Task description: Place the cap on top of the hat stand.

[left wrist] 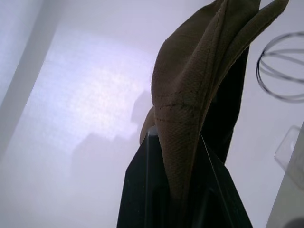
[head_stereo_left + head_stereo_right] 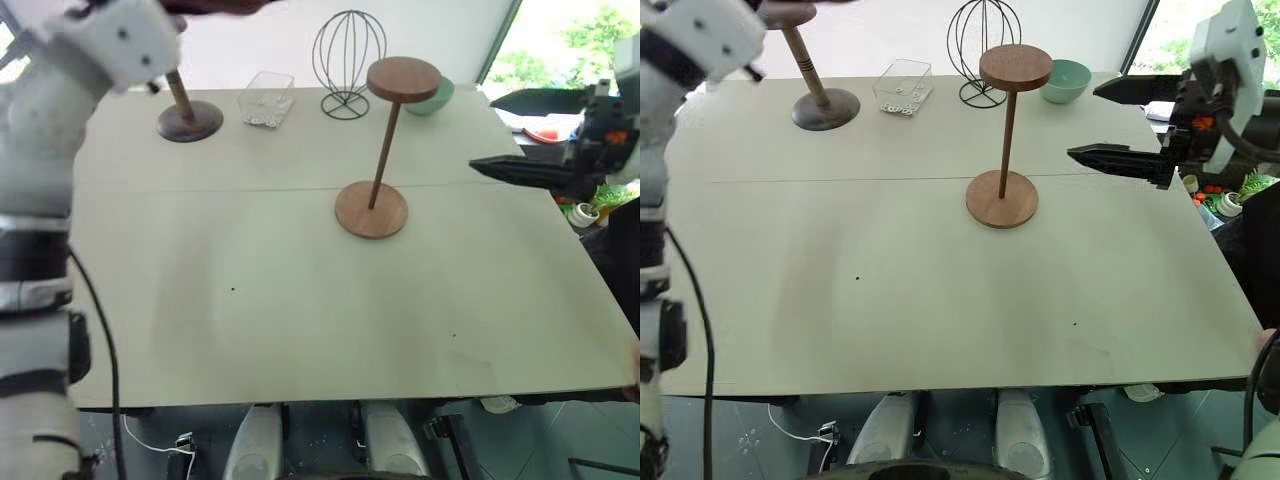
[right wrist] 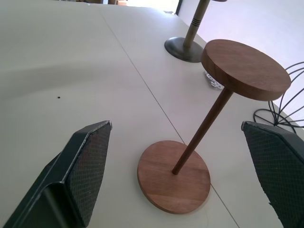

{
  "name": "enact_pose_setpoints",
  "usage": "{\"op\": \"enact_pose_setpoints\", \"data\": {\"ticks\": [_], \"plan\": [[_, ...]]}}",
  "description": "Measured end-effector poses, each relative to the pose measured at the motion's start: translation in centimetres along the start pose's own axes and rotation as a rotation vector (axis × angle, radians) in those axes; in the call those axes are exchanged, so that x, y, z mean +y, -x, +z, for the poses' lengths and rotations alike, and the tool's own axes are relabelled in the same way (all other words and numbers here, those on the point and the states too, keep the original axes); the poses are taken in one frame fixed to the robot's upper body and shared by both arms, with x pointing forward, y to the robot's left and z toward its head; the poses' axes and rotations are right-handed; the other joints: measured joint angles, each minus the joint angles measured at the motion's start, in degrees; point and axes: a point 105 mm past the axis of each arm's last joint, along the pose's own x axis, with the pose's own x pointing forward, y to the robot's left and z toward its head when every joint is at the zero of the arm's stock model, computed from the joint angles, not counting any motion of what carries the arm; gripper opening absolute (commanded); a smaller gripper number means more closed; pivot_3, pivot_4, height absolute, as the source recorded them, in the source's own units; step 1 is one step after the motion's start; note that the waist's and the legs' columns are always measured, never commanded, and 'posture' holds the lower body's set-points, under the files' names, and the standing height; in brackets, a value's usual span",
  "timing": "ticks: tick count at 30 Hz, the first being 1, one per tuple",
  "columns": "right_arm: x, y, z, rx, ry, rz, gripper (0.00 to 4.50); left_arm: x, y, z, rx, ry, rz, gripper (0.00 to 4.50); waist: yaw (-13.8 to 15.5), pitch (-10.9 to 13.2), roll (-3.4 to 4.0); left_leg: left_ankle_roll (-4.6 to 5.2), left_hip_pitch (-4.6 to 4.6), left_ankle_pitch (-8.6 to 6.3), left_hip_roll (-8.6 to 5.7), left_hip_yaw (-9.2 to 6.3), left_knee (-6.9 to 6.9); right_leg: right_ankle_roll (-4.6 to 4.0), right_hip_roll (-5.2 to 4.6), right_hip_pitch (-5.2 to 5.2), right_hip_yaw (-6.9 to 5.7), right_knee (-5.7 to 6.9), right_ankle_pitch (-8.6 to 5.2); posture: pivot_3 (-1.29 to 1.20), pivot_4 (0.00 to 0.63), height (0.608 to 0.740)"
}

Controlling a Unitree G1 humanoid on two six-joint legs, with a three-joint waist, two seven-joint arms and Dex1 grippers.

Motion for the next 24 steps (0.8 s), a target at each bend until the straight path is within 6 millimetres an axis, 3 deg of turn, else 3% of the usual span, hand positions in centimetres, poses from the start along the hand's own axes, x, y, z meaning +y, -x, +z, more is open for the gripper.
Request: {"op": "enact_pose_setpoints", "data": {"ticks": [3, 11, 17, 24], "plan": [[0.0, 0.0, -0.2, 0.003, 0.000, -0.003, 4.50, -1.7, -2.1, 2.8, -0.117, 0.098, -0.071, 0.07, -0.2, 0.0, 0.00, 0.02, 0.00, -0.01, 0.00, 0.00, 0.01, 0.00, 0.02, -0.01, 0.03, 0.00, 0.00, 0.00, 0.150, 0.740], [0.1, 0.4, -0.2, 0.001, 0.001, -0.036, 4.50, -5.1, -4.3, 7.5, -0.301, 0.185, -0.194, 0.07, -0.9, 0.0, 0.01, 0.07, 0.01, -0.03, 0.02, -0.02, 0.03, 0.00, 0.09, -0.02, 0.09, 0.03, 0.00, 0.00, 0.150, 0.740], [0.4, 0.6, -0.1, -0.006, 0.007, -0.050, 4.50, -6.5, -4.6, 8.3, -0.329, 0.154, -0.237, 0.07, -1.0, 0.0, 0.01, 0.08, 0.02, -0.04, 0.02, -0.01, 0.04, 0.00, 0.10, -0.02, 0.12, 0.04, 0.00, 0.00, 0.150, 0.740], [0.2, 0.7, 0.0, -0.018, 0.001, -0.073, 4.50, -8.9, -3.2, 7.5, -0.300, 0.150, -0.302, 0.07, -0.9, 0.0, 0.02, 0.09, 0.04, -0.04, 0.03, 0.00, 0.06, 0.00, 0.12, -0.01, 0.16, 0.05, 0.00, 0.00, 0.150, 0.740]]}}
